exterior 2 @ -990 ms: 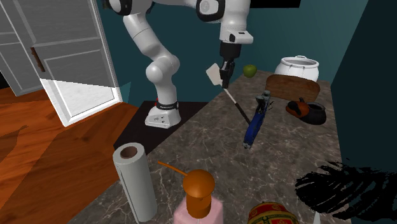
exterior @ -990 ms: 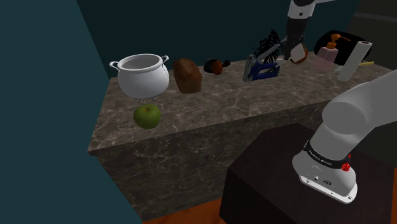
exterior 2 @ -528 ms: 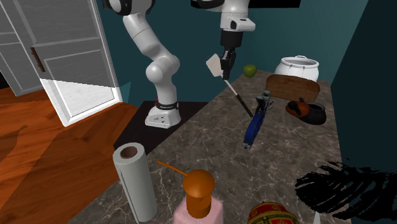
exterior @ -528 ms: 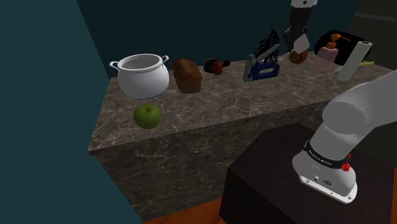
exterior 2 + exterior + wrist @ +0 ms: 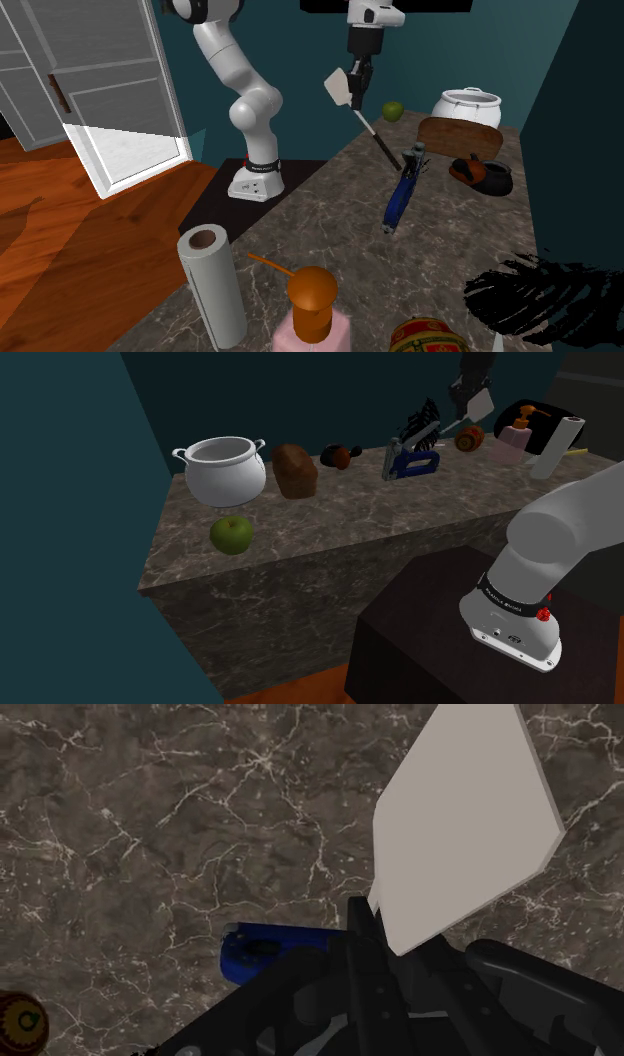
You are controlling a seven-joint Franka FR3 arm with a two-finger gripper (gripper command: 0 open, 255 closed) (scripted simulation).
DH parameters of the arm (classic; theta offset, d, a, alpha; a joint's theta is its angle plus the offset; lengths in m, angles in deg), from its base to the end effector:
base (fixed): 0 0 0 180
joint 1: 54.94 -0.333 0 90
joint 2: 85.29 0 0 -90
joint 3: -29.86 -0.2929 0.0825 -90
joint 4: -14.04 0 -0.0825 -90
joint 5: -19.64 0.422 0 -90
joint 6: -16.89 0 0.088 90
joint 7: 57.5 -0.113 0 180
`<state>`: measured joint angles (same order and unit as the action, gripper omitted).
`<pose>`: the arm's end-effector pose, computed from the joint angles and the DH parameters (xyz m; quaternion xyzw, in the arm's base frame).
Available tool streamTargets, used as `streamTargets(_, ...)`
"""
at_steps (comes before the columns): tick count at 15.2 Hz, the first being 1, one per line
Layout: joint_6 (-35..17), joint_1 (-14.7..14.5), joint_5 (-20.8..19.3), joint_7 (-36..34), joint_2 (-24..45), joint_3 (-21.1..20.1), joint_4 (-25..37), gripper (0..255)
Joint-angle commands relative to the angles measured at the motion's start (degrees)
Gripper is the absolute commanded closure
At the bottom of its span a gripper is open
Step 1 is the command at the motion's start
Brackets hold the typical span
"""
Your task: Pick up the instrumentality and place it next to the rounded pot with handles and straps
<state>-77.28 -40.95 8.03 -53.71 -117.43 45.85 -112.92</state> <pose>0.3583 -0.2477 0.5467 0.9800 -0.1968 -0.0206 0.0227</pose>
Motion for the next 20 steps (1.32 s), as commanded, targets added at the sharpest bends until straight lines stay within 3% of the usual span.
streamTargets(1,0.5,-0.5,0.7,-1.3,0.2,-1.1,0.5,255)
streamTargets(11,0.1,-5.7,6.8,-14.5,4.7,-11.2,3.2,255)
streamTargets(20,-0.4,-10.0,10.6,-25.8,13.5,-19.4,11.0,255)
